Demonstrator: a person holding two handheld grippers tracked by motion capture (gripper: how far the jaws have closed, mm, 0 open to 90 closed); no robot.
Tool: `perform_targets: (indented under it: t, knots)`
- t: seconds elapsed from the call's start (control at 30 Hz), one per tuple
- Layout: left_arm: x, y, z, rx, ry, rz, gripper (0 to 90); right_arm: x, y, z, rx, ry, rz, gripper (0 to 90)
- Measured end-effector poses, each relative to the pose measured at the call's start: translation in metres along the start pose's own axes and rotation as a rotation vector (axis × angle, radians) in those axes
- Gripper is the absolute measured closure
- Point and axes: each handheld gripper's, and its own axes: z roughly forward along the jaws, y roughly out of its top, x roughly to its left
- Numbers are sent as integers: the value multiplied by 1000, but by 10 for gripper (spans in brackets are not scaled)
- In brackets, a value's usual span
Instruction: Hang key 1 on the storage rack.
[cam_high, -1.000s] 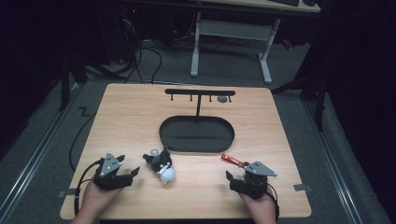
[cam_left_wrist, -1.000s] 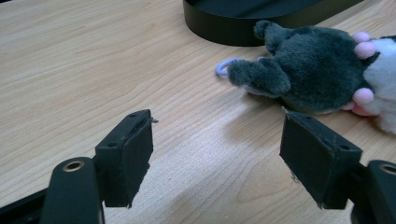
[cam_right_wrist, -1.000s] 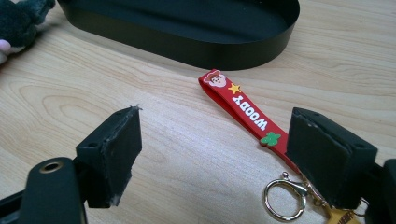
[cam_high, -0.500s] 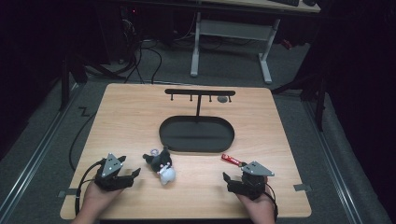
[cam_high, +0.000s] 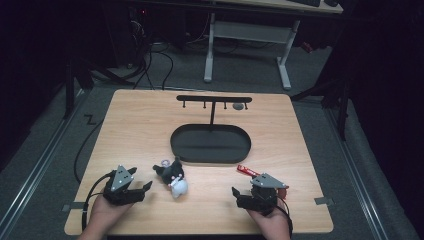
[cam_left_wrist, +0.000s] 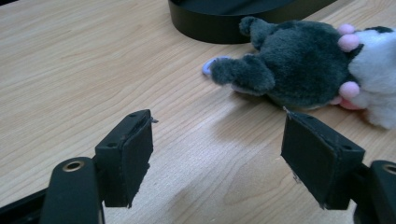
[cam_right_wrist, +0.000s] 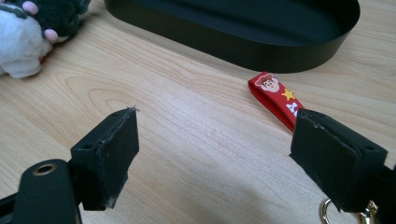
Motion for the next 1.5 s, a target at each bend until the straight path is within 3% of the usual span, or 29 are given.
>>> perform_targets:
  t: [0.13, 0.33, 0.67, 0.83, 1.1, 1.5]
  knots:
    - [-2, 0, 0, -6, -3, 11, 249, 0, 3, 1, 28, 28, 8, 156]
    - [-2, 1, 0, -13, -10, 15, 248, -1, 6, 6, 73, 24, 3, 156]
    - [0, 3, -1, -35, -18, 15, 235, 10, 21, 9, 172, -13, -42, 155]
    - [-2, 5, -3, -36, -27, 26, 231, 8, 26, 9, 194, -13, -20, 156]
    - [-1, 3, -1, -31, -26, 23, 227, 6, 29, 11, 225, -6, -25, 157]
    - [2, 3, -3, -39, -26, 17, 228, 5, 28, 18, 336, 3, -73, 161]
